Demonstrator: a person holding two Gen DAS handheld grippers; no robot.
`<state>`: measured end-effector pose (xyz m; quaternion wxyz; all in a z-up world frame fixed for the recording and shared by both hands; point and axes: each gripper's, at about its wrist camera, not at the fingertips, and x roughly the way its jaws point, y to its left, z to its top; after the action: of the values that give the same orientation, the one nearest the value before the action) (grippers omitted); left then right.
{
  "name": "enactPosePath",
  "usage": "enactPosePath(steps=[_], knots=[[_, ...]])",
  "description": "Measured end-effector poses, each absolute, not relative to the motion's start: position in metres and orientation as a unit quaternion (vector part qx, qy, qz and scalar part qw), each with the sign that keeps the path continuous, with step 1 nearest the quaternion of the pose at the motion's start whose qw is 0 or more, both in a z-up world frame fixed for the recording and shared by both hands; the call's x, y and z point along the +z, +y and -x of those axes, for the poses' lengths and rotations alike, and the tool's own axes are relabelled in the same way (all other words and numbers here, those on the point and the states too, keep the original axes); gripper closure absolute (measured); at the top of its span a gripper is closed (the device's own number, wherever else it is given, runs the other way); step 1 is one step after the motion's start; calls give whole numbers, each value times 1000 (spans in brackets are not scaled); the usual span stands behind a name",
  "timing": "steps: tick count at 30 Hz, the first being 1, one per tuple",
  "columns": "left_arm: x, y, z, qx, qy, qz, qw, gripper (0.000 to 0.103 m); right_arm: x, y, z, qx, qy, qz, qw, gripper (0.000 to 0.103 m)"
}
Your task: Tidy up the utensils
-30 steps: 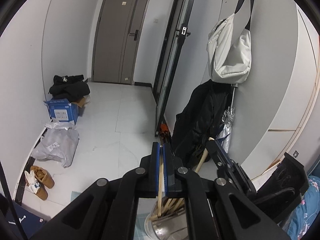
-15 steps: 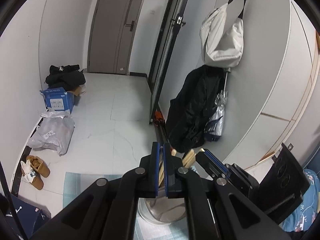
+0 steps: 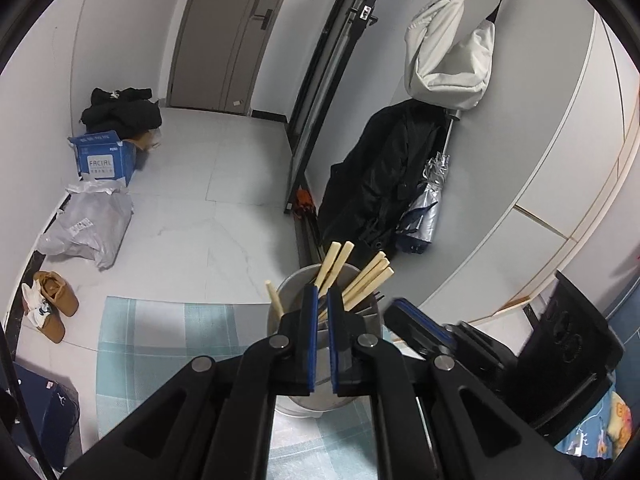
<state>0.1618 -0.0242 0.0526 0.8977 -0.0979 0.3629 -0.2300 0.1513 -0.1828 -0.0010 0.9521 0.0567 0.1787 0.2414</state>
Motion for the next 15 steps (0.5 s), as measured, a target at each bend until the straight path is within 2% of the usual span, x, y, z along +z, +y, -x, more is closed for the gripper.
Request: enactPosePath(steps=[1,3,5,7,10,15], knots=[[53,-23,-160,-221,363,98,900,100,0,-186,-148,238,182,-58,952,97],[53,-22,-157,-207,365,99,902,91,0,-193,-140,230,188,-57,953,97],[56,-20,-152,-200,357,104,906,76,0,-201,-133,218,202,-56,953,92],[60,-19,-145,-188,345,101,914,65,3,-208,-127,207,213,-60,953,78],[66,-21,-133,-169,329,92,925,59,10,-216,-119,199,213,-71,954,63],[79,-19,-112,-140,304,86,938,41,30,-217,-104,196,206,-72,956,48]])
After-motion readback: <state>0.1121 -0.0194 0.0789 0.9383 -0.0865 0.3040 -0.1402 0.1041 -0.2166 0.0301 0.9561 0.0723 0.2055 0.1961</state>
